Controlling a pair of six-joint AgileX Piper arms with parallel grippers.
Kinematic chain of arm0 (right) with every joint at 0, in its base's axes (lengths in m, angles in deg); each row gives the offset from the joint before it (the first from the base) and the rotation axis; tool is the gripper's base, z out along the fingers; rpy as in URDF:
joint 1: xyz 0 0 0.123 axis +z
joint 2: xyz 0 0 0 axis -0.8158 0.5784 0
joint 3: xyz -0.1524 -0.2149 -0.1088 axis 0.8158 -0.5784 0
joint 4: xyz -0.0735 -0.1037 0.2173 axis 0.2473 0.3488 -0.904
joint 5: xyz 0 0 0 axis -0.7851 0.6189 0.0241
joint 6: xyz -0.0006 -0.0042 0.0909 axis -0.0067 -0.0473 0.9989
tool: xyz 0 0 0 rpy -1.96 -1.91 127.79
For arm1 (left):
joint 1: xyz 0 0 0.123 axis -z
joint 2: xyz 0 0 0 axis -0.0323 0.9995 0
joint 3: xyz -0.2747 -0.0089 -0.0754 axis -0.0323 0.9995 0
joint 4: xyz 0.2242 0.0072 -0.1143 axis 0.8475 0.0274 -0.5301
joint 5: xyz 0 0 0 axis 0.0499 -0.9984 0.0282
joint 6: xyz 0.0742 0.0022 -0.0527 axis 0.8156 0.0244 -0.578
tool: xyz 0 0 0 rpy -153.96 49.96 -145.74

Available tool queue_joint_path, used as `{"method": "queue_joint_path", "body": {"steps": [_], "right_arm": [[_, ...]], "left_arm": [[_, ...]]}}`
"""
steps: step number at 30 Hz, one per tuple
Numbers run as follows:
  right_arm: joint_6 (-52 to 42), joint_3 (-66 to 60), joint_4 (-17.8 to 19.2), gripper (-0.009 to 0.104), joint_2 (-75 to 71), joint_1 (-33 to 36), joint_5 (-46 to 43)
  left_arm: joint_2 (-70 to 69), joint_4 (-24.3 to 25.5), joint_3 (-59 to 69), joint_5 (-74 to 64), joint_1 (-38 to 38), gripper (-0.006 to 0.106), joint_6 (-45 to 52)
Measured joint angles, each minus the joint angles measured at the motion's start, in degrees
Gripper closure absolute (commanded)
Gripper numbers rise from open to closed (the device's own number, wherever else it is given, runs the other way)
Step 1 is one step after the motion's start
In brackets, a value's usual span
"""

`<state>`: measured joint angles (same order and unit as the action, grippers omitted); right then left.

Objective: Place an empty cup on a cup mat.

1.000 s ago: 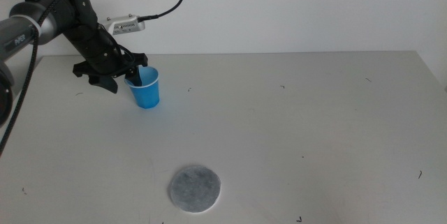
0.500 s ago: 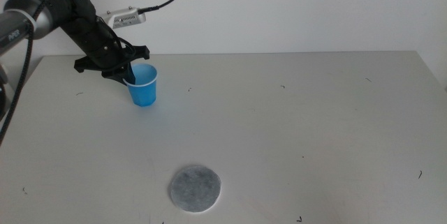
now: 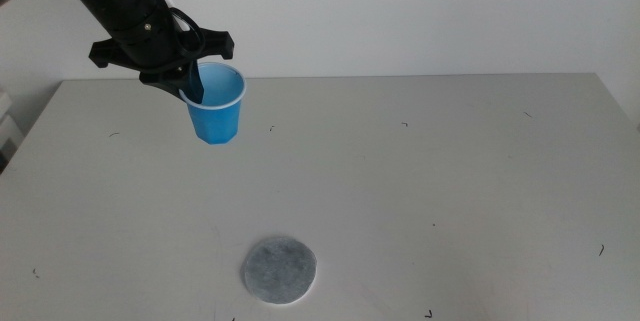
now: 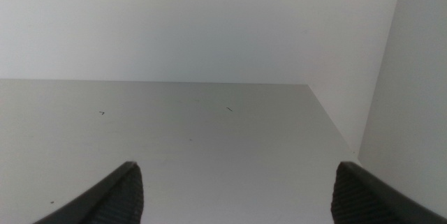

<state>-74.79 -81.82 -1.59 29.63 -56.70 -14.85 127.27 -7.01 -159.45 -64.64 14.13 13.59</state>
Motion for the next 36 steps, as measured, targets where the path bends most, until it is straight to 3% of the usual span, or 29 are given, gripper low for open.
{"method": "queue_joint_path", "body": {"steps": [9, 17, 24, 36], "right_arm": [[0.0, 0.0, 0.0, 0.001, 0.0, 0.0, 0.0], [0.0, 0.0, 0.0, 0.001, 0.0, 0.0, 0.0], [0.0, 0.0, 0.0, 0.001, 0.0, 0.0, 0.0], [0.0, 0.0, 0.0, 0.001, 0.0, 0.0, 0.0]], "left_arm": [[-11.1, 0.7, 18.7, 8.6, 9.4, 0.1, -4.3], [-13.0, 0.3, 32.5, 20.8, 15.9, 0.1, -8.0], [-12.7, -1.3, 39.4, 30.0, 17.0, 0.1, -9.0], [-8.7, -3.7, 41.4, 30.7, 17.0, 0.1, -9.4]]}}
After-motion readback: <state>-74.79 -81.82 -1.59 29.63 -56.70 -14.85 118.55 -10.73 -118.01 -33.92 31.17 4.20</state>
